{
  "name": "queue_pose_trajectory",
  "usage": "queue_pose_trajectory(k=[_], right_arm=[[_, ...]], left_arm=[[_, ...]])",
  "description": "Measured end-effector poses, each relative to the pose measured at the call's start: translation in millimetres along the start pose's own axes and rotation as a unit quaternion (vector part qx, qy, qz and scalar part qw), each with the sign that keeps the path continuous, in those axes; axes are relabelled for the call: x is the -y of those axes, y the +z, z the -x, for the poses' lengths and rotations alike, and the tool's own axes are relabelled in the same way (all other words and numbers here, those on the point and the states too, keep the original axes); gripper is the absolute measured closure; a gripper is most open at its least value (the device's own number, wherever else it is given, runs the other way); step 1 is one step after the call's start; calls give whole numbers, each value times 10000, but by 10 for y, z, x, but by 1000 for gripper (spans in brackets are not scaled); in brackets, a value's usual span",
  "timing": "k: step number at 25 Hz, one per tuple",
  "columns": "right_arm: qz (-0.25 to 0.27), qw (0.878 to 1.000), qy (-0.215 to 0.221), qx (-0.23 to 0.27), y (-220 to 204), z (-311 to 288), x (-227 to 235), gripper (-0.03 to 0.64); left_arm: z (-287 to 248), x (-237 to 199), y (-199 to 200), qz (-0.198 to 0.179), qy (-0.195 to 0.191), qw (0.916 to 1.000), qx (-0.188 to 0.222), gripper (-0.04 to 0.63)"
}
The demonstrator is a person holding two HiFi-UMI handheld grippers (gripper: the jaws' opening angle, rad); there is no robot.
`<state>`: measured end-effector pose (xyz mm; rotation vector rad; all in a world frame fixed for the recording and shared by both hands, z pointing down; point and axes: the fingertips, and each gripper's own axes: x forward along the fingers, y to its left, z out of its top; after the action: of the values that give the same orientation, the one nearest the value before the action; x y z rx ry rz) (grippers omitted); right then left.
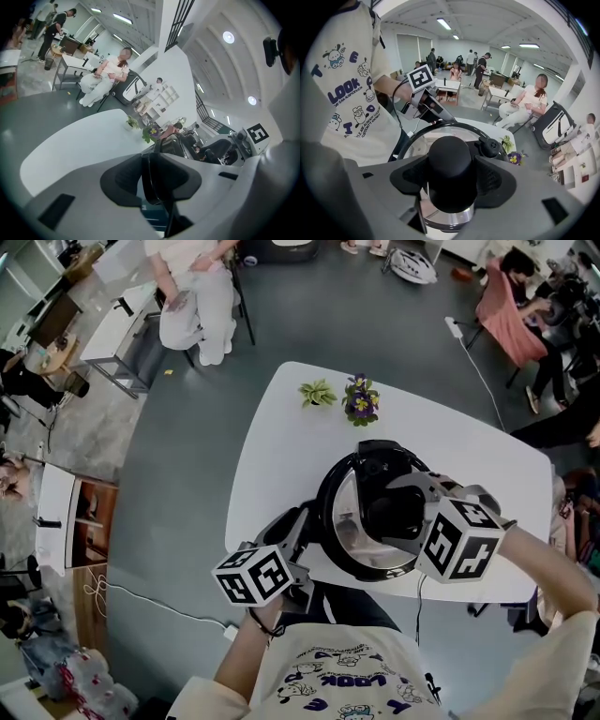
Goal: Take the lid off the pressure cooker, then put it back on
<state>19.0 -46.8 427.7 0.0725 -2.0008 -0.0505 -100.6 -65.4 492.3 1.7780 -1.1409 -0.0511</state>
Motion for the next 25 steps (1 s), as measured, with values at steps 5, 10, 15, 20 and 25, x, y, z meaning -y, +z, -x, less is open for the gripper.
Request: queue_pose_trajectory(k=[5, 10, 15, 20, 25], right_arm=[[5, 9991, 293, -304, -8, -24, -17, 307], [-31, 9971, 535, -539, -43, -50, -27, 308], [-43, 9958, 608, -683, -66, -76, -34, 311], [-76, 9961, 558, -681, -46, -58, -26, 311], [-134, 9962, 505, -701, -47, -52, -21, 310]], left_arm=[[2, 2, 14, 48, -41, 10000, -48, 480], [-21, 19, 4, 100, -93, 9999, -79, 474], [-52, -2, -39, 154, -130, 9997, -158, 474], [-35, -9, -19, 262, -107, 9996, -93, 472], [-35, -5, -18, 261, -81, 9996, -115, 472]])
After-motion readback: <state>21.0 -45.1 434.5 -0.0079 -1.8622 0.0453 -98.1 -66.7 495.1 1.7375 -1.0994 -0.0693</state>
